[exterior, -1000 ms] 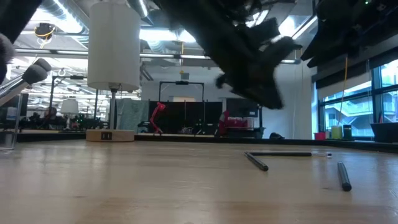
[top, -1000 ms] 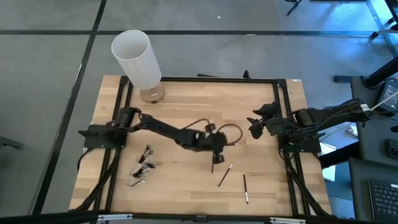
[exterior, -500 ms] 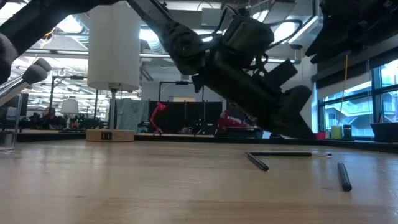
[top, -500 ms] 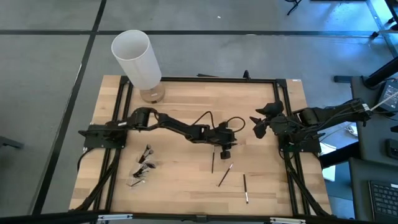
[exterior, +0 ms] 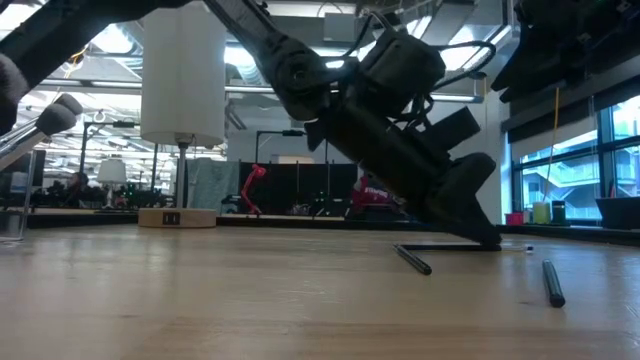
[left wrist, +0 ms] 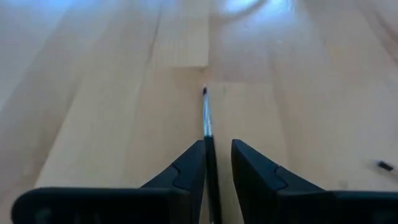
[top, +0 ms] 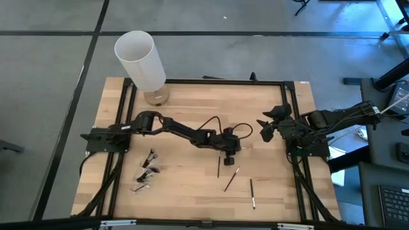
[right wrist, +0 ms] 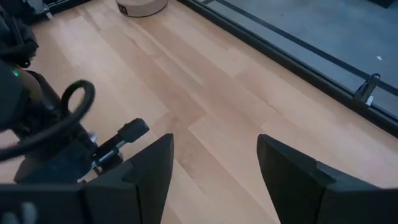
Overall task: Put items in baskets/containers
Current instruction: Put the black eyeshadow brush into the transparent organizer
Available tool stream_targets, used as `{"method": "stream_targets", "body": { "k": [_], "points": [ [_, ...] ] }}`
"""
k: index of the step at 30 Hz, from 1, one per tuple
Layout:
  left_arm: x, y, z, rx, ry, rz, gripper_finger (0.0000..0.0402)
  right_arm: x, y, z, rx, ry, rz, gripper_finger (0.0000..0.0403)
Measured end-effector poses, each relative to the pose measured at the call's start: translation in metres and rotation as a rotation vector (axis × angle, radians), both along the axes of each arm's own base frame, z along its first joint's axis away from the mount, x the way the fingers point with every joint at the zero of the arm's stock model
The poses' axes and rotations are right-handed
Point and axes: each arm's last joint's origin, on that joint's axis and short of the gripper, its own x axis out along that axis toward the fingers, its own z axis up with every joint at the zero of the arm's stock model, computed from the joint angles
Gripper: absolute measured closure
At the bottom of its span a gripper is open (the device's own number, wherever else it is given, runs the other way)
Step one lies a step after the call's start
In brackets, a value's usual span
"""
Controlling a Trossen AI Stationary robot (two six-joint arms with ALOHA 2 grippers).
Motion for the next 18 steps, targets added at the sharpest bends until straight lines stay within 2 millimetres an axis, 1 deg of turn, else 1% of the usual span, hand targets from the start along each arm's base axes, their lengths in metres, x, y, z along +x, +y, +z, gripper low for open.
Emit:
{"method": "stream_targets", "body": {
  "k": [11, 18],
  "points": [
    [-0.0029, 0.0022, -0.0033, 0.035, 0.051, 0.057, 0.0344, 0.0000, 0.0000, 0.0000, 0.005, -0.004, -0.004, 0.0173],
    [-0.0032, 0.0018, -0.0070, 0.014, 0.064, 0.080, 0.0369, 0.0001, 0.0000, 0.0001, 0.001, -0.001, -0.001, 0.0173]
  ]
}}
